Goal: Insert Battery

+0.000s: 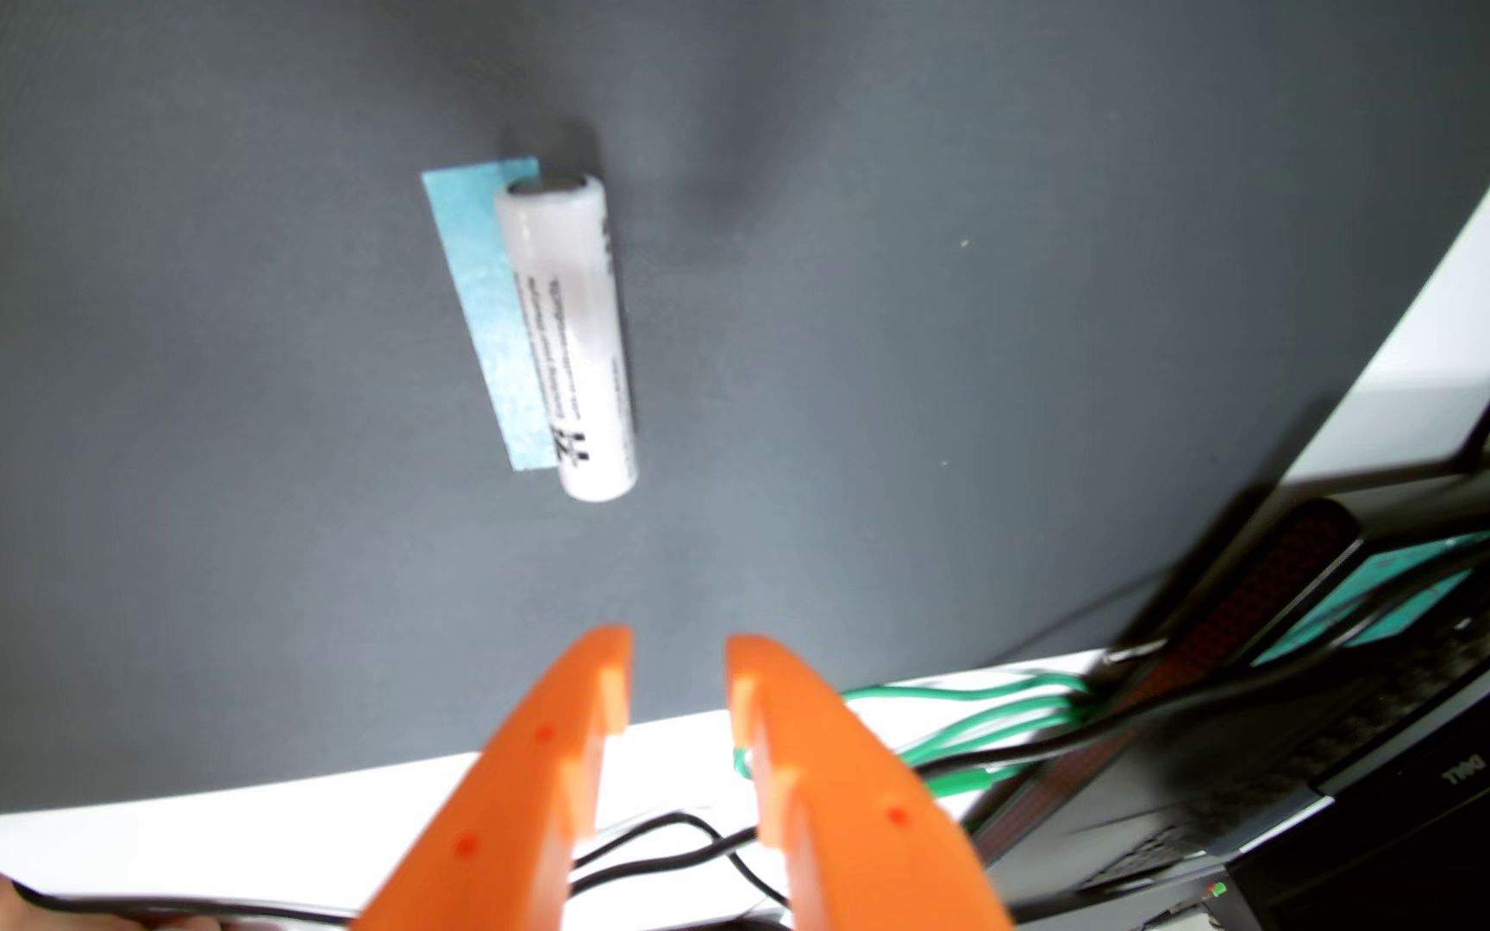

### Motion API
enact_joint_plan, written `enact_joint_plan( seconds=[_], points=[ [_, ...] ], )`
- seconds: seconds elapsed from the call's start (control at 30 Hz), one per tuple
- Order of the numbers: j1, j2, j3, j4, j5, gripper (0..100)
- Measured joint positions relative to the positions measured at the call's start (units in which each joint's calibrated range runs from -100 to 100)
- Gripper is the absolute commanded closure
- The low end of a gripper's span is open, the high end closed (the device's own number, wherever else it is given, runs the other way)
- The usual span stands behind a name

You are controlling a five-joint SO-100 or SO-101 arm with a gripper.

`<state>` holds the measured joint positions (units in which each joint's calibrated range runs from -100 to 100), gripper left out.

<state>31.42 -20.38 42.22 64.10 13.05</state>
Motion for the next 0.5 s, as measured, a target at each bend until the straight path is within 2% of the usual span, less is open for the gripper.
enact_joint_plan(
  seconds=[0.13,0.3,0.5],
  points=[
    [0.00,0.00,0.99,0.00,0.00,93],
    [-1.80,0.00,3.07,0.00,-0.26,88],
    [-2.79,0.00,3.71,0.00,-0.51,88]
  ],
)
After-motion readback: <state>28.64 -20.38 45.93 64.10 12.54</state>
